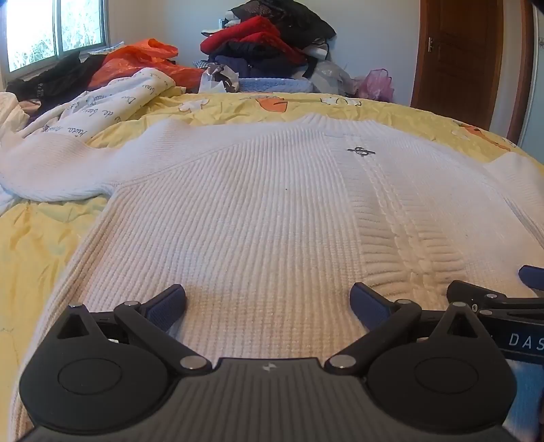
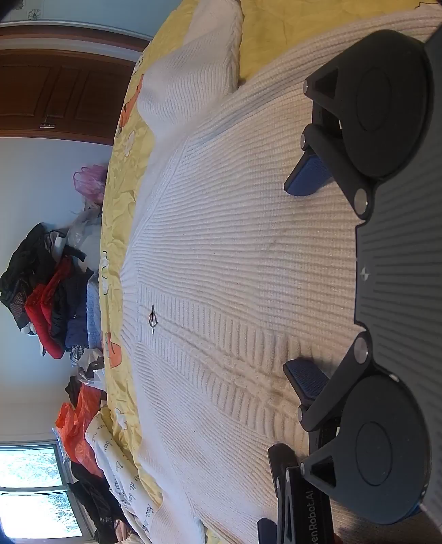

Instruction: Fold small clothes

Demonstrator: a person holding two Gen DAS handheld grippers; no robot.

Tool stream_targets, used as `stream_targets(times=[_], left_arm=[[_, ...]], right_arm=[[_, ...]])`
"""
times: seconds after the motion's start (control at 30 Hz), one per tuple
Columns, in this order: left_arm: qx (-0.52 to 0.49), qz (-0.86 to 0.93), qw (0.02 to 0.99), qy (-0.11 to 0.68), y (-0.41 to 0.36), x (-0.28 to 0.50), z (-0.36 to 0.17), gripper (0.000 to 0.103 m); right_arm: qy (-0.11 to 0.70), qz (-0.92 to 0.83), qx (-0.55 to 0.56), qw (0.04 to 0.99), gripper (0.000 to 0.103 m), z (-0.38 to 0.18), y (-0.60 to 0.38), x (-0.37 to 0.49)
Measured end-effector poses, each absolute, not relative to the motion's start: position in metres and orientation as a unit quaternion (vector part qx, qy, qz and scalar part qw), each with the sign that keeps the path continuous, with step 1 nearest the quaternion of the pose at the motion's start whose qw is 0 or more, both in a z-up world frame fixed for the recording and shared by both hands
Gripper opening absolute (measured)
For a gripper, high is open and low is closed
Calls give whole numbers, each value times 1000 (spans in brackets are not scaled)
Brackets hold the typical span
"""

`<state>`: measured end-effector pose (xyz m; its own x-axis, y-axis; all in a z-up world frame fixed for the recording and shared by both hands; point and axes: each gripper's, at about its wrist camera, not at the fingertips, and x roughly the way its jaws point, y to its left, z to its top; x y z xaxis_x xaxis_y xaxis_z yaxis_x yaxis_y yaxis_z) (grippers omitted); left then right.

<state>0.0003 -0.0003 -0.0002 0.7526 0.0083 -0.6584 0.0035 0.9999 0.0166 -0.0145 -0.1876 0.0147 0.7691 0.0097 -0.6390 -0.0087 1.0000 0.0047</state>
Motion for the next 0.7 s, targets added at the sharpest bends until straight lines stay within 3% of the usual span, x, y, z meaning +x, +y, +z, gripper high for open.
stream_targets(times=[0.7], left_arm=[[6, 1, 938, 348, 2, -2, 2, 103]], right_arm=[[338, 5, 2, 941, 103, 15, -188, -16]])
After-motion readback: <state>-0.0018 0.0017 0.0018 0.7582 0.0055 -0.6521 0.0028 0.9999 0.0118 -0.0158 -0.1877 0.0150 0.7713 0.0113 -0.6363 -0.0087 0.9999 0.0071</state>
